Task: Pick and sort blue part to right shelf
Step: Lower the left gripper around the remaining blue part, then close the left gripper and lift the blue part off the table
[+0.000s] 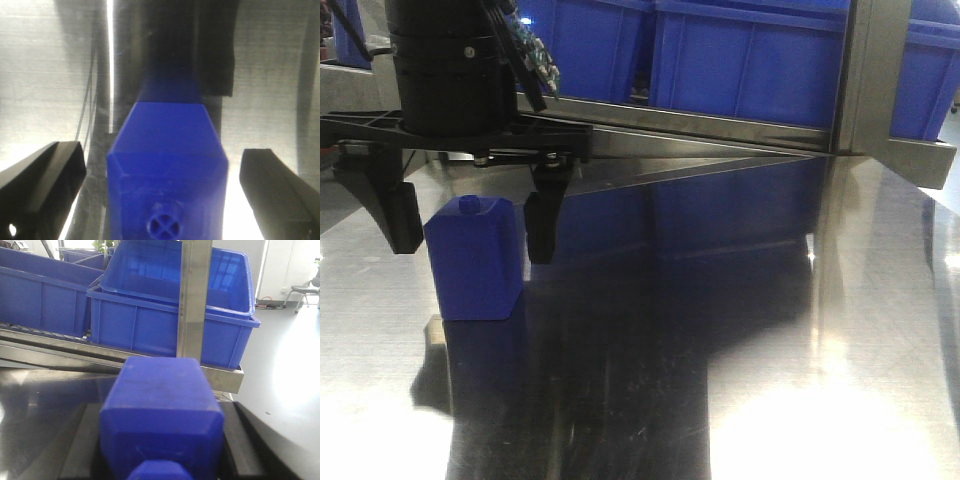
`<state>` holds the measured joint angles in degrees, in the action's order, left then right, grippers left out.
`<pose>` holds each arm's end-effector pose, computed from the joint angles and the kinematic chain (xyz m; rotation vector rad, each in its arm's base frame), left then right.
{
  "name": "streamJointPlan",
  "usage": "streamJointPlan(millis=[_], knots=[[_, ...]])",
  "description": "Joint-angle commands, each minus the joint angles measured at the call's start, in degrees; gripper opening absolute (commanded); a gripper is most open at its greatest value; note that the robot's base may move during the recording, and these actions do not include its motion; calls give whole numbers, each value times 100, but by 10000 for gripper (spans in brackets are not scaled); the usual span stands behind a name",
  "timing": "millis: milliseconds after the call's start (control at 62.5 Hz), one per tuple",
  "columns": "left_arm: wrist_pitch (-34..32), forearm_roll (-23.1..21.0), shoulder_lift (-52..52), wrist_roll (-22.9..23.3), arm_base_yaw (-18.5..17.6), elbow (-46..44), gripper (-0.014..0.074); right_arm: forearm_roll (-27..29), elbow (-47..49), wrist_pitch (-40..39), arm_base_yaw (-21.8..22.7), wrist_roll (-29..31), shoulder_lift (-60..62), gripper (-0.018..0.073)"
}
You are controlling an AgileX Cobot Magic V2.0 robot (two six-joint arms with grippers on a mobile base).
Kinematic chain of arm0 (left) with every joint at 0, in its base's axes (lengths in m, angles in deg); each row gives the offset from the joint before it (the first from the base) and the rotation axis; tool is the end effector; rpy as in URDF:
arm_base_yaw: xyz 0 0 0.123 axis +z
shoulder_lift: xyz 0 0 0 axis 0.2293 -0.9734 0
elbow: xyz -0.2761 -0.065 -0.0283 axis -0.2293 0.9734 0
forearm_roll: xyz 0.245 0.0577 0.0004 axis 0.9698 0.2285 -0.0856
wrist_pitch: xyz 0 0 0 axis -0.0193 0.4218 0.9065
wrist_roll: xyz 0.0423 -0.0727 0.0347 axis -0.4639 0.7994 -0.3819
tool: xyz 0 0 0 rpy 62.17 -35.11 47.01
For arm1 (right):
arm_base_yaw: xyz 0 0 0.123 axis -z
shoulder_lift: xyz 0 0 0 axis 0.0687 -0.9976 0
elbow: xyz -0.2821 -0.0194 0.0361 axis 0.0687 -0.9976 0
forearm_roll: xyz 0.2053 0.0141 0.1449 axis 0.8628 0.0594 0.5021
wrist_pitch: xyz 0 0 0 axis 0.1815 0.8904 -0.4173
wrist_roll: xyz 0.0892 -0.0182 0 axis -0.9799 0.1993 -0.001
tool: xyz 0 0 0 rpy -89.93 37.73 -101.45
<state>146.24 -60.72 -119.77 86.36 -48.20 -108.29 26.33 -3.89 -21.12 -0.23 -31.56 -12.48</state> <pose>0.3066 -0.2056 0.2430 -0.0050 3.0412 0.0385 0.0609 0.0036 0.3025 -0.0287 1.5461 0.0711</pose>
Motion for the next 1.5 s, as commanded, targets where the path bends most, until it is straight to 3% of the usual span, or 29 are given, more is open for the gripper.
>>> streamJointPlan(millis=[0,272,576,943,1487], knots=[[164,-11,263,-13,32,-170,661,-80,143,-581,45,33,-46,428],[164,-175,241,-13,32,-170,646,-80,143,-581,45,33,-46,428],[176,-223,241,-13,32,-170,476,-80,143,-581,45,33,-46,428],[294,-235,241,-13,32,-170,467,-80,143,-581,45,33,-46,428],[294,-297,280,-13,10,-170,343,-80,143,-581,45,33,-46,428]])
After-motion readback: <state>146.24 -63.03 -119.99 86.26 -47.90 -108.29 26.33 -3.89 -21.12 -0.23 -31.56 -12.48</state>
